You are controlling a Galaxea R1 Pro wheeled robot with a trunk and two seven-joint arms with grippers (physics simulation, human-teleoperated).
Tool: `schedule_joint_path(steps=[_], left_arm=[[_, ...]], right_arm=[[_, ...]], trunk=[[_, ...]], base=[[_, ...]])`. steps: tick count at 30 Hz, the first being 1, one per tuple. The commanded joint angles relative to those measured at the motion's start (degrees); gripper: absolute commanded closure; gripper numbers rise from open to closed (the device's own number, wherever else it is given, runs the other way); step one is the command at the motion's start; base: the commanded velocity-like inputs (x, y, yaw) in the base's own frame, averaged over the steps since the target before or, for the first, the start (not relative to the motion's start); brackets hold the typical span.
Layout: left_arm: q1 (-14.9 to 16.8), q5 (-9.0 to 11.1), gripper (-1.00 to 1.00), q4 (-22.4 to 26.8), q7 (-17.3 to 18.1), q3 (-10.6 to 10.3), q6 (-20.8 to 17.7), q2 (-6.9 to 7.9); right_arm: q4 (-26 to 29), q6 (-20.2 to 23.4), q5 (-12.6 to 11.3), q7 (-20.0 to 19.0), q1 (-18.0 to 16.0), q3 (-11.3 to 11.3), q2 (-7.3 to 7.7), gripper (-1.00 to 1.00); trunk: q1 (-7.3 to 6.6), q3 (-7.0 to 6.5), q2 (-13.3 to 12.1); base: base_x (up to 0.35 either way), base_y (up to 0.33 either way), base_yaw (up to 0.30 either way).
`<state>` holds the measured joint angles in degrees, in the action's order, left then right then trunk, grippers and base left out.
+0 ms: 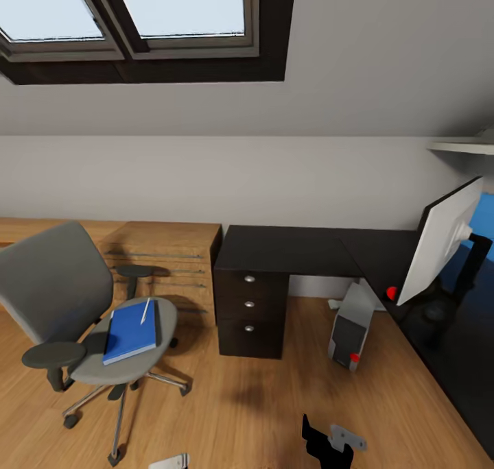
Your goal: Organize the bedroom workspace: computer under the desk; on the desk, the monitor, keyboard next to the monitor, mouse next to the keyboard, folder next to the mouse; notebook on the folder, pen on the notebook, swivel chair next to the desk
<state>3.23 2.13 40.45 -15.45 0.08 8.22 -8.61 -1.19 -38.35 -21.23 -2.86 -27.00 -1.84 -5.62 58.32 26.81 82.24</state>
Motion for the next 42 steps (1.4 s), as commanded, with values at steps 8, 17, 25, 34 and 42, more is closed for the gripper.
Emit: schedule_joint_path(steps=[8, 17, 25, 34, 42], left_arm=[[0.0, 0.2, -1.00, 0.0, -0.1, 0.0, 0.3, -0.04], [0.0, 0.2, -1.00, 0.0, -0.1, 0.0, 0.3, -0.09], [0.0, 0.2, -1.00, 30.8, 0.4, -1.3, -22.2, -1.39], [0.0, 0.3, -1.00, 47.4, 0.3, -5.6, -33.5, -1.39], [0.0, 0.3, -1.00, 48.2, 0.2, -5.6, -34.2, -1.39]], right_arm=[[-0.1, 0.3, -0.4, -0.5, -0.1, -0.2, -0.01, -1.00], [-0.1, -0.3, -0.3, -0.4, -0.1, -0.3, 0.07, -1.00], [19.1, 0.0, 0.1, 2.5, -0.1, 0.0, -0.09, -1.00], [42.9, 24.5, 8.5, 21.0, -0.1, 5.4, -0.59, -1.00], [52.4, 51.1, 8.2, 24.5, 0.4, 6.9, -0.40, -1.00]], trunk=[[-1.79, -1.35, -3.2], [-3.77, -2.96, -6.8], [-5.52, -4.40, -10.0], [-7.50, -6.01, -13.6], [-9.26, -7.45, -16.8]], base=[[-0.191, 0.103, -0.193], [-0.011, 0.005, -0.010], [0.000, 0.000, 0.000], [0.000, 0.000, 0.000], [0.000, 0.000, 0.000]])
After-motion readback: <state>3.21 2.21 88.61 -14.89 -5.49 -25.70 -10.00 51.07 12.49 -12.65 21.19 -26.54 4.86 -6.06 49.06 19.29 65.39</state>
